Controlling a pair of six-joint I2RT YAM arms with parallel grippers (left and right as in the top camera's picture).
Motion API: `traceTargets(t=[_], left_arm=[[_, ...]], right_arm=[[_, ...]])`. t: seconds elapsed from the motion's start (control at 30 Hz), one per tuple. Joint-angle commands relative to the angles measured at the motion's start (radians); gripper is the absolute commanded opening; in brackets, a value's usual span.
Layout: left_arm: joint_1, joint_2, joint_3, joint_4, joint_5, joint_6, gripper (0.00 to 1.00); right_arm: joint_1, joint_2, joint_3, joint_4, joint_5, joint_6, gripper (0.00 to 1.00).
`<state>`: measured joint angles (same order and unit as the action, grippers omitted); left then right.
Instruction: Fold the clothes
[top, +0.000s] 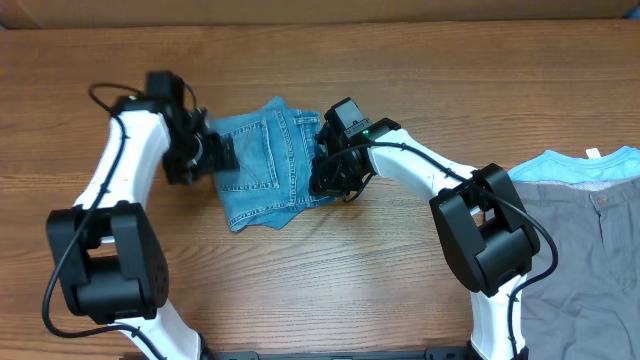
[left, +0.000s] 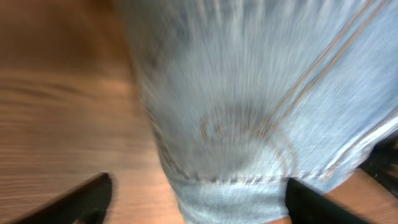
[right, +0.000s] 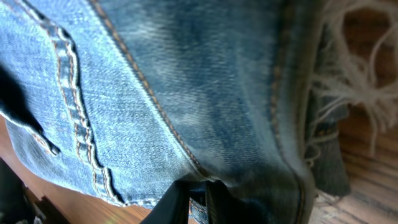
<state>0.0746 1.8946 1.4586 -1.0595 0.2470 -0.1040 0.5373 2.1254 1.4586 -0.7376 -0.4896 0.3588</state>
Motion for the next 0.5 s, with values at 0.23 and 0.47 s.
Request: traceTargets(t=[0.23,0.47], left_arm=[[0.101,0.023,-0.024,0.050,0.110,0.092,1.00],[0.068,0.087,-0.139,0.149,0.288,0.163,0.92]], right_arm=[[-0.004,-0.071,-0.010,-0.025,0.051,-0.026,0.18],[-0.005,-0.071,-0.010,-0.031,0.051,-0.026,0.20]])
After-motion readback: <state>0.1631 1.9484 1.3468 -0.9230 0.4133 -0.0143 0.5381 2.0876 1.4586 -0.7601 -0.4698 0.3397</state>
